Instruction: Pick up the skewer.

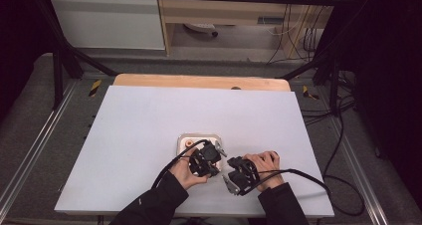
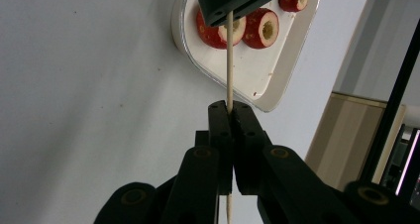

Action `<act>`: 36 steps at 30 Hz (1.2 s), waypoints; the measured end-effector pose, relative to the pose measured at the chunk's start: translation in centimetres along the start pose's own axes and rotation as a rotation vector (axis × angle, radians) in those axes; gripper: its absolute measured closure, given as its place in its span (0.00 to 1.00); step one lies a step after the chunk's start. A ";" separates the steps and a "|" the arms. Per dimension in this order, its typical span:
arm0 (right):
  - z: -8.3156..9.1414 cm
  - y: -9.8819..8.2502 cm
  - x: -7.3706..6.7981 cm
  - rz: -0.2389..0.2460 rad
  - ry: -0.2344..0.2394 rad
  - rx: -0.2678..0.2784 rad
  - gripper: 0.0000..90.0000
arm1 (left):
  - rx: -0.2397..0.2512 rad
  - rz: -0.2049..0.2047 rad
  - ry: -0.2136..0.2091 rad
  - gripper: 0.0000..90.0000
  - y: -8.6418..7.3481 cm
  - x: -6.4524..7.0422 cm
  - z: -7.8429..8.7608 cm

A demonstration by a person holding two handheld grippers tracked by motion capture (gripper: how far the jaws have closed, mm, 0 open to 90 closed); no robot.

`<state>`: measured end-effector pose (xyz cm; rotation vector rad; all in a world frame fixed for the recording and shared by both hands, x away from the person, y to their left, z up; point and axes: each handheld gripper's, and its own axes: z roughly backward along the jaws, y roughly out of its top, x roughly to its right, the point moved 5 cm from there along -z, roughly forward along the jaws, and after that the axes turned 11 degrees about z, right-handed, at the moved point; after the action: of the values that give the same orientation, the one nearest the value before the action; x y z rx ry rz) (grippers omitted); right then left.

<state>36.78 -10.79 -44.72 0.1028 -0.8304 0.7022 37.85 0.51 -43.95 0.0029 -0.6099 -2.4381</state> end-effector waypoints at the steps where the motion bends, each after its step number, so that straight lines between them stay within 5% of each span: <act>1: 0.0 0.0 0.1 0.005 -0.006 0.003 0.98 | 0.003 -0.001 0.003 0.98 0.0 0.0 0.0; 6: 0.0 -0.3 0.3 -0.121 -0.016 0.020 0.80 | 0.019 0.001 0.019 0.99 -0.3 -0.3 0.3; 9: 0.0 -0.9 0.5 -0.299 -0.029 0.038 0.65 | 0.033 -0.007 0.038 0.99 -0.8 -0.6 0.7; 10: 0.1 -1.5 0.7 -0.401 -0.054 0.070 0.59 | 0.046 -0.002 0.043 0.99 -1.0 -0.8 0.8; 11: 0.1 -1.5 0.7 -0.401 -0.054 0.070 0.59 | 0.053 0.001 0.045 0.99 -1.2 -1.0 1.0; 16: 0.9 -3.0 0.7 -0.673 -0.095 0.130 0.45 | 0.077 0.007 0.066 0.99 -2.4 -2.1 1.8; 17: 1.1 -3.6 0.6 -0.786 -0.092 0.130 0.41 | 0.085 0.010 0.072 0.98 -2.7 -2.3 1.9; 18: 1.1 -3.6 0.6 -0.786 -0.092 0.130 0.41 | 0.092 0.014 0.073 0.98 -2.9 -2.5 2.1; 24: 1.1 -5.0 -0.2 -1.078 -0.035 0.166 0.33 | 0.169 0.060 0.093 0.98 -4.8 -3.6 3.2; 29: 0.6 -5.7 -1.1 -1.265 0.042 0.173 0.25 | 0.241 0.081 0.098 0.98 -6.2 -4.1 4.0; 36: 0.4 -5.9 -1.2 -1.377 0.106 0.177 0.12 | 0.345 0.120 0.091 0.98 -8.1 -4.9 4.8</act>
<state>39.56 -16.09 -44.26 0.7106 -0.4221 -0.5232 36.48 11.03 -43.85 0.2100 -0.9524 -2.1775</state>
